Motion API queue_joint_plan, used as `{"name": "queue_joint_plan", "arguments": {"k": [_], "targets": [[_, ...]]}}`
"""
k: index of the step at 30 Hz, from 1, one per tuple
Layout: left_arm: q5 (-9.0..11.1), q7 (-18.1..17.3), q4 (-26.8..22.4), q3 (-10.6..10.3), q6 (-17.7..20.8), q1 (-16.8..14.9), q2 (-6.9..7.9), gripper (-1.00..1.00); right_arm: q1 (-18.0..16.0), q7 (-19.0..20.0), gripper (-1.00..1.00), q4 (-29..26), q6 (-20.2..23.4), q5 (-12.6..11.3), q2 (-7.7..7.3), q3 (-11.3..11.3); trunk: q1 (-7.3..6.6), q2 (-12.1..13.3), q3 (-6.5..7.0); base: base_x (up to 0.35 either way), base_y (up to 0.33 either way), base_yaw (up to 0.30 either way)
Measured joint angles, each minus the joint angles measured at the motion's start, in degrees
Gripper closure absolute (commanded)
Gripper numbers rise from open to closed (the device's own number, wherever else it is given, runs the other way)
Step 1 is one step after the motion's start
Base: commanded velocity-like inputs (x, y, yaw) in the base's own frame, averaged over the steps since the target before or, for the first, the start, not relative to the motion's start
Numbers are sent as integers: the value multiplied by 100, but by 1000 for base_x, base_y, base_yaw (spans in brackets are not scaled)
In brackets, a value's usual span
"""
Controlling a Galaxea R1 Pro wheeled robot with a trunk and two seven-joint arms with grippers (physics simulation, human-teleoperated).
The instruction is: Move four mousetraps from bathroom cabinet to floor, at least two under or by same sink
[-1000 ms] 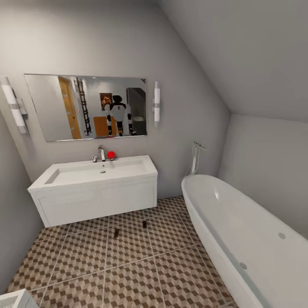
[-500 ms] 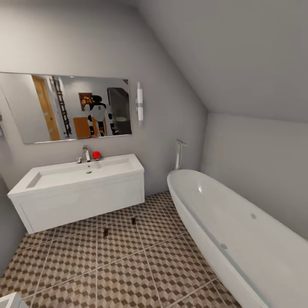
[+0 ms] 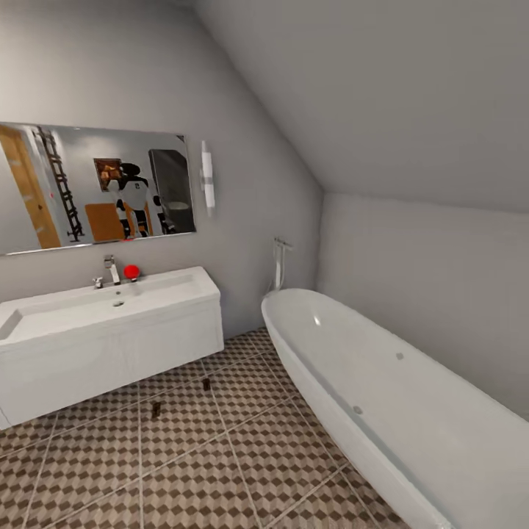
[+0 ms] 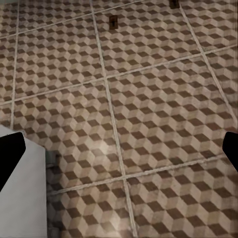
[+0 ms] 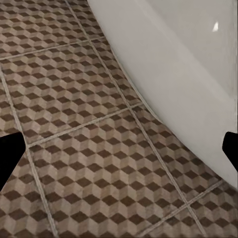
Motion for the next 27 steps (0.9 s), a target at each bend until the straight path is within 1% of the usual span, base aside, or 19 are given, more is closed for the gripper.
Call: {"name": "queue_joint_plan", "arguments": {"k": [27], "targets": [[0,0,0,0,0,0,-2,-100,0,-2,-100,-8,24,-5,-27,-4,0,0,0,0,0,-275]]}}
